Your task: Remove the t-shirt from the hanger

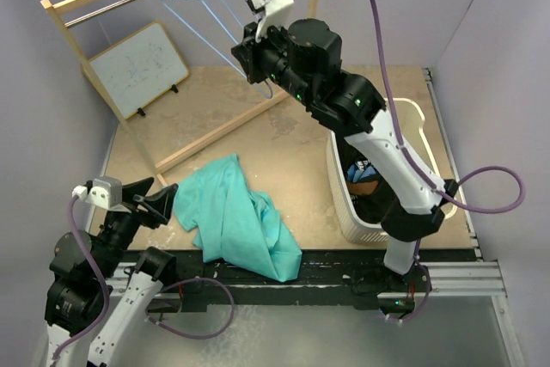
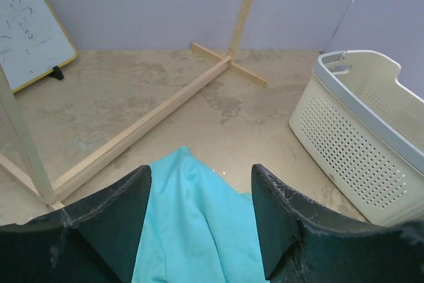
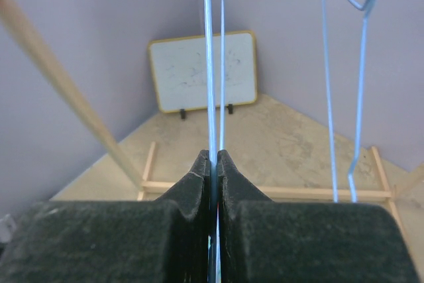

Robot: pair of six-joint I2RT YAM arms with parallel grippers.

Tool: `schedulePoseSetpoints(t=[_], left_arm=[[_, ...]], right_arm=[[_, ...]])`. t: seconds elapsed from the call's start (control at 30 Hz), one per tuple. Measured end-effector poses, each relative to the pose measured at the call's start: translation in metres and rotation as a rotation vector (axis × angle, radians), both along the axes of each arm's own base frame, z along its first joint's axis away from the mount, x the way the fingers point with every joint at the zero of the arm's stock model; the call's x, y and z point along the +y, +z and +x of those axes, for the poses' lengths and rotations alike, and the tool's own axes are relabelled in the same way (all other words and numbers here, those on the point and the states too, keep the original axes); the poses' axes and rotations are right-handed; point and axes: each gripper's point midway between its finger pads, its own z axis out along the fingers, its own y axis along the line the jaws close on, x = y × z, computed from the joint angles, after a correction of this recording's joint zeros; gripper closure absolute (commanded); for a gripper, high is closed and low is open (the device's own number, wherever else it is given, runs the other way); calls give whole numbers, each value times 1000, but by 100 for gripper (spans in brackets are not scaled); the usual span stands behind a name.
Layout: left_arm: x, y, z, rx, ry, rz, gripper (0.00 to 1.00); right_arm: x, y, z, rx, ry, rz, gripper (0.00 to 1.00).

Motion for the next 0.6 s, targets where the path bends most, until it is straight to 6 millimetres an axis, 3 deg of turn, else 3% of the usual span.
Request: schedulePoseSetpoints(t=[0.1, 0.23, 0.43, 0.47, 0.53, 0.6], left_arm=[[0, -3, 2, 10, 3, 4, 36], [-1, -5, 4, 20, 2, 8, 36], [-1, -8, 5, 27, 4, 10, 37], [-1, -8, 5, 27, 4, 10, 37], [-1, -8, 5, 27, 5, 10, 37], [-1, -8, 6, 27, 7, 10, 37]], right_arm=[[1, -16, 30, 17, -29, -10, 100], [-1, -34, 51, 29, -43, -14, 100], [11, -29, 49, 9, 10, 14, 100], [13, -26, 48, 4, 20, 21, 99], [16, -24, 47, 0, 32, 29, 87], [17, -24, 46, 3, 39, 32, 90]])
